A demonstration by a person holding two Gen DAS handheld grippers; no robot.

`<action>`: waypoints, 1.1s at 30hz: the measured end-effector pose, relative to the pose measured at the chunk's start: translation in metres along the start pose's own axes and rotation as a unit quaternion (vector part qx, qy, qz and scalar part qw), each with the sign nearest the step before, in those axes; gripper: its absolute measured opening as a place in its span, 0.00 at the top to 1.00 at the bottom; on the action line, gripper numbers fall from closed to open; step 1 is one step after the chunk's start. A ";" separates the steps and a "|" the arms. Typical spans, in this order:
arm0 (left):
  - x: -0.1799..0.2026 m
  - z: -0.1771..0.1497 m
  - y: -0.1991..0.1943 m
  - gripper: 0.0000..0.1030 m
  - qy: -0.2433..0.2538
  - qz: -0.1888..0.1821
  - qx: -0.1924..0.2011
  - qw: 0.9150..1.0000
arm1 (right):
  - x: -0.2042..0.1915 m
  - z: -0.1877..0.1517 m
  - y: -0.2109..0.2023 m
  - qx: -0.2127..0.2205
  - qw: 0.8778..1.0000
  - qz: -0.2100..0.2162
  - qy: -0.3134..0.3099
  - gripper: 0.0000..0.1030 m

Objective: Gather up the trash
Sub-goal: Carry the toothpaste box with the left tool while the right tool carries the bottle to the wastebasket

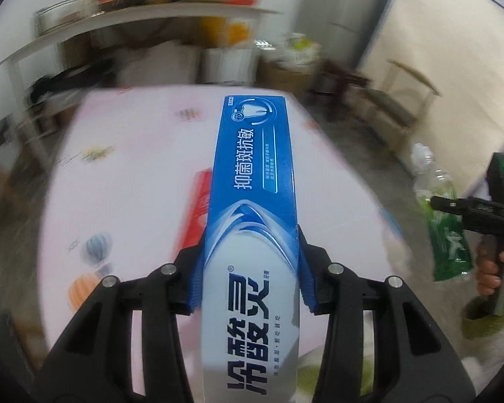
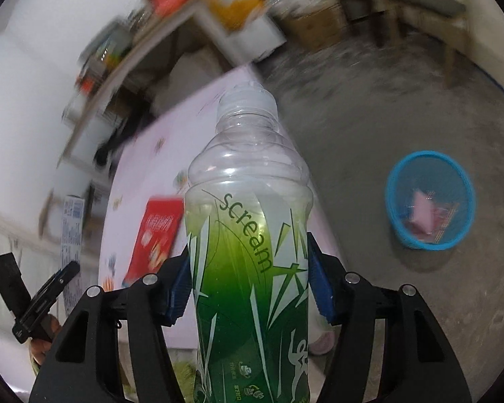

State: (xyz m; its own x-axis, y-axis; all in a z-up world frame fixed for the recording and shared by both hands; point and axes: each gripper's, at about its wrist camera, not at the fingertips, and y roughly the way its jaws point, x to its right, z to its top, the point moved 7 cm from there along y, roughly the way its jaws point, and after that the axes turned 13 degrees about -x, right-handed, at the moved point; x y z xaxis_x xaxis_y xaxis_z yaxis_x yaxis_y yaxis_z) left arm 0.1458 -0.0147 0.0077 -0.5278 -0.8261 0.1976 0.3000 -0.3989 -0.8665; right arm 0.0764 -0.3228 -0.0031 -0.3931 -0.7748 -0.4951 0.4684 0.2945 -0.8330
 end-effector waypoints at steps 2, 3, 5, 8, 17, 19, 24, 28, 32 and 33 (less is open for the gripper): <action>0.037 0.019 0.010 0.58 0.037 -0.033 -0.009 0.999 | 0.036 -0.001 -0.024 0.030 0.999 -0.006 0.038 0.43; 0.059 0.029 0.018 0.58 0.056 -0.051 -0.019 0.997 | 0.058 -0.004 -0.034 0.044 0.997 -0.009 0.062 0.43; 0.095 0.044 0.037 0.58 0.083 -0.080 -0.042 0.992 | 0.093 -0.010 -0.045 0.056 0.993 -0.007 0.101 0.43; 0.150 0.062 0.076 0.58 0.113 -0.127 -0.097 0.981 | 0.140 -0.025 -0.045 0.054 0.985 0.020 0.160 0.43; 0.275 0.081 0.225 0.58 0.146 -0.148 -0.276 0.938 | 0.235 -0.038 0.011 0.005 0.957 0.087 0.278 0.43; 0.301 0.081 0.253 0.58 0.157 -0.142 -0.298 0.931 | 0.252 -0.040 0.017 0.002 0.952 0.088 0.295 0.43; 0.352 0.093 0.305 0.54 0.160 -0.145 -0.316 0.924 | 0.288 -0.044 0.023 -0.002 0.940 0.086 0.329 0.43; 0.356 0.102 0.322 0.42 0.136 -0.147 -0.302 0.932 | 0.302 -0.045 0.029 -0.011 0.937 0.083 0.340 0.43; 0.343 0.101 0.312 0.42 0.115 -0.158 -0.295 0.935 | 0.312 -0.043 0.039 -0.023 0.936 0.076 0.342 0.43; 0.338 0.103 0.309 0.42 0.111 -0.157 -0.290 0.937 | 0.313 -0.044 0.040 -0.026 0.936 0.075 0.342 0.43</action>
State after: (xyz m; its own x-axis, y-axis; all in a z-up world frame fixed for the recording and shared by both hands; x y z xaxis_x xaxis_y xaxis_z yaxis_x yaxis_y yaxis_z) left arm 0.1417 -0.4579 -0.1461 -0.6899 -0.5745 0.4403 -0.3470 -0.2714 -0.8978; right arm -0.0622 -0.5285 -0.2023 -0.7492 -0.1882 -0.6351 0.5267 0.4121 -0.7435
